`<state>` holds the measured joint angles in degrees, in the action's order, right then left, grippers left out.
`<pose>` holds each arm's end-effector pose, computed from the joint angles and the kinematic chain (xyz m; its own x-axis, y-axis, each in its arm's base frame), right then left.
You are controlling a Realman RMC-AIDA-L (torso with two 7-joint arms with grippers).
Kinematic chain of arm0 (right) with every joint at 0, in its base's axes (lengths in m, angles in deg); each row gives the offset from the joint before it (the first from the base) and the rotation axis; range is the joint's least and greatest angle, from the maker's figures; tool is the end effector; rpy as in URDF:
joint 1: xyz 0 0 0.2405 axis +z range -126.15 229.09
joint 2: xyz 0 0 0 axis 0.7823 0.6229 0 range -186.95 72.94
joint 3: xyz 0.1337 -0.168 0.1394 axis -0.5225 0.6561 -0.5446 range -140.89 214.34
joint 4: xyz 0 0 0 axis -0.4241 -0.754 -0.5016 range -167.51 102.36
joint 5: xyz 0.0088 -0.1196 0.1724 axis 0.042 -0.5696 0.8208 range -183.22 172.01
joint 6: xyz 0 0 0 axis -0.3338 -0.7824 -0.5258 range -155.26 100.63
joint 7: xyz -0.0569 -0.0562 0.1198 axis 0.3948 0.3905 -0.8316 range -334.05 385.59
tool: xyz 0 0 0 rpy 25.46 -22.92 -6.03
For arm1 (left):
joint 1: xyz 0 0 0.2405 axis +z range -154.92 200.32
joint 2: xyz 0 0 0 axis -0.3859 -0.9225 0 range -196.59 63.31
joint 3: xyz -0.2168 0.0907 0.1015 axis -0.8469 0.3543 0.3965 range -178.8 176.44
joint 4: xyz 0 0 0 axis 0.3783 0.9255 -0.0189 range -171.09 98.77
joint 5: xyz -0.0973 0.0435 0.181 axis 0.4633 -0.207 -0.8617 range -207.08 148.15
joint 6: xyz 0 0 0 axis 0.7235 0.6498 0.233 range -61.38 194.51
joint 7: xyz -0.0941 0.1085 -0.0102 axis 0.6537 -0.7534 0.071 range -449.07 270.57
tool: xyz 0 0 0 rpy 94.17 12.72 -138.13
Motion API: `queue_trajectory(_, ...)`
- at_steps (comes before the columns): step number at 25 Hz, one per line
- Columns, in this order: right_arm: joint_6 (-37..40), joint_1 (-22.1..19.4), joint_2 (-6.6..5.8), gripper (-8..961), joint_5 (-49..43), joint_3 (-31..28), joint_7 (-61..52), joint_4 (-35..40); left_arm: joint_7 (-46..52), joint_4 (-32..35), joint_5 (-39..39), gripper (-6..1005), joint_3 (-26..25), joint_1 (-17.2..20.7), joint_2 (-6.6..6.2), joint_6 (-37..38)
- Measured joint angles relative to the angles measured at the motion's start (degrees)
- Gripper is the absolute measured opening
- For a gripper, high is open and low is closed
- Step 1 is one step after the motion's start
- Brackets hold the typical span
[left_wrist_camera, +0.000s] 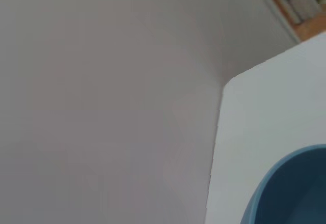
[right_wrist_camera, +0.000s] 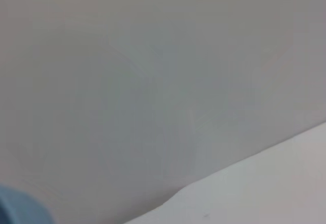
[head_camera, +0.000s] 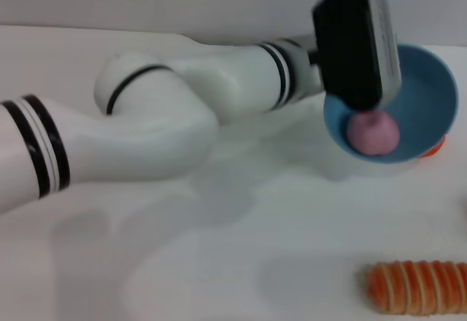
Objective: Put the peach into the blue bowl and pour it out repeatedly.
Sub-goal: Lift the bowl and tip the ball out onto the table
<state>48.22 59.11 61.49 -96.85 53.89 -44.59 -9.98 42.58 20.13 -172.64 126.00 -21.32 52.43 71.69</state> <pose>0.4224 0.2184 0.0503 0.2977 -0.2818 -0.9121 -0.9545 -0.1063 -0.2786 -0.0702 0.3808 -0.1410 0.9157 -0.3954 -0.0717 -0.3420 -0.6730 -0.6559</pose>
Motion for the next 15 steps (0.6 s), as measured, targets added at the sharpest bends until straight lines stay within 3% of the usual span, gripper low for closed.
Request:
queue_trajectory(4,0.2,-0.2,0.07,518,0.2,-4.0,1.7,-2.8,-4.9,1.2,-3.0,-2,2.6,1.6,-0.02,-3.6)
queue_trajectory(9,0.4,0.2,0.09,708,0.7,-4.8,2.6,-3.5,-13.6,1.7,-3.2,-2,6.9,4.4,-0.04,-11.6)
queue_trajectory(15,0.4,1.3,0.1,706,0.7,-5.0,2.9,-4.4,-27.8,1.9,-2.9,-1,12.5,7.7,0.03,-23.2)
